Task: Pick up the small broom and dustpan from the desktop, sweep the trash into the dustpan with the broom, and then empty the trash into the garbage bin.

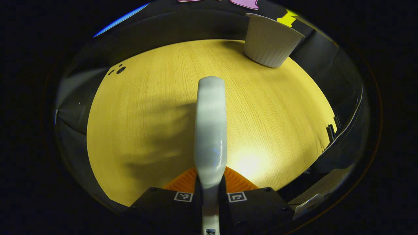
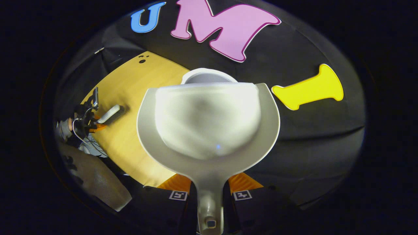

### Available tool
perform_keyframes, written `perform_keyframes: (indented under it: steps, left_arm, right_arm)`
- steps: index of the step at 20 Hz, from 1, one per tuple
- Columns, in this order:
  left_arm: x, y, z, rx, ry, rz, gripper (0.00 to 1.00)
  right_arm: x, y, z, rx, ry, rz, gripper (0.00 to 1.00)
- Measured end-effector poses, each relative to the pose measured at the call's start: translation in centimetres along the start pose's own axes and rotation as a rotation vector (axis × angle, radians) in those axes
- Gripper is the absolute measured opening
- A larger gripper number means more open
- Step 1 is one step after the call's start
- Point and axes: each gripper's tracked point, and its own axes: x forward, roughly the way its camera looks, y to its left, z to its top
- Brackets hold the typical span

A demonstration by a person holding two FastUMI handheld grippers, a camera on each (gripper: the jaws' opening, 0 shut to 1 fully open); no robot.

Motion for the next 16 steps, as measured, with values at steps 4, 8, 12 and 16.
perform_keyframes:
  steps: [4, 8, 12, 16]
  left_arm:
    - [-0.3, 0.5, 0.1, 0.010, 0.004, 0.018, 0.24]
    - [-0.5, 1.1, -0.1, -0.001, 0.008, 0.036, 0.24]
    - [-0.7, 1.6, -0.2, -0.006, 0.004, 0.050, 0.24]
    - [-0.8, 1.6, -0.4, -0.013, 0.006, 0.052, 0.25]
  right_arm:
    - [0.6, 5.5, -3.4, 0.026, -0.011, 0.068, 0.36]
    - [2.6, 11.0, -6.9, 0.098, -0.010, 0.118, 0.36]
    - [6.3, 16.6, -10.3, 0.164, 0.025, 0.183, 0.36]
    - [11.0, 20.7, -12.7, 0.227, 0.045, 0.184, 0.35]
